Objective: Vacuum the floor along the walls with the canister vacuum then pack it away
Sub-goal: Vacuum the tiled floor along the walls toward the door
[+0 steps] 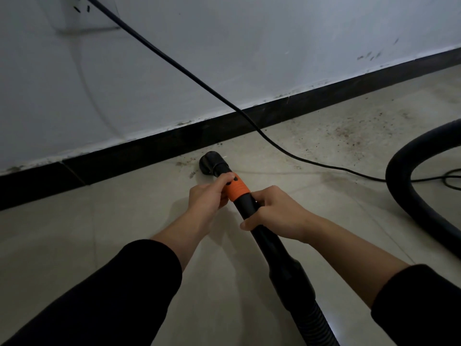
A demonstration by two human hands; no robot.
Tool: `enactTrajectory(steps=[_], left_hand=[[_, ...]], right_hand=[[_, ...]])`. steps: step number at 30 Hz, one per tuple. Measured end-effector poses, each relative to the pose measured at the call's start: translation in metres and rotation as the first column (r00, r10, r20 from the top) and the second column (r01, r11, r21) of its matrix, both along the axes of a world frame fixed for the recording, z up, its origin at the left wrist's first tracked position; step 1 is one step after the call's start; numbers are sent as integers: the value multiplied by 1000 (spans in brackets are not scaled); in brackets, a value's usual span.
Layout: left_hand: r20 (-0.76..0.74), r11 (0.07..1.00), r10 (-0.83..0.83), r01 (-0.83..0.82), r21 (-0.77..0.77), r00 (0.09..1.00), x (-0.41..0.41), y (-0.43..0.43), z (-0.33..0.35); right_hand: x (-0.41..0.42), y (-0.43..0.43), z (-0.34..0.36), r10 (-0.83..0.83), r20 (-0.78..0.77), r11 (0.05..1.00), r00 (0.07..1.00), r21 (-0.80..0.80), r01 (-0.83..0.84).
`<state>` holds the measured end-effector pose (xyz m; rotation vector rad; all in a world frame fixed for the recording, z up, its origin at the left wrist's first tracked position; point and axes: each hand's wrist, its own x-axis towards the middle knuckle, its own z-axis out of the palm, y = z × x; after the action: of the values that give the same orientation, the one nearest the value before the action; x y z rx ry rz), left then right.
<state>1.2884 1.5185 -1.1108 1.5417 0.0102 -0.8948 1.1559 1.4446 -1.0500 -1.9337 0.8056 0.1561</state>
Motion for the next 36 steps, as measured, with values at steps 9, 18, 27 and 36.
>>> enactTrajectory(steps=[9,18,27,36], left_hand=[[4,999,32,-32,17,999,7,22,0],[12,999,46,-46,19,999,19,35,3],[-1,992,127,-127,17,992,38,45,1],[-14,978,207,-207,-7,978,49,54,-6]], right_hand=[[9,13,-3,44,7,999,999,4,-44],[23,24,-7,66,9,997,998,-27,-65],[46,38,-13,96,34,991,995,-100,-92],[61,43,-20,106,43,990,993,-103,-101]])
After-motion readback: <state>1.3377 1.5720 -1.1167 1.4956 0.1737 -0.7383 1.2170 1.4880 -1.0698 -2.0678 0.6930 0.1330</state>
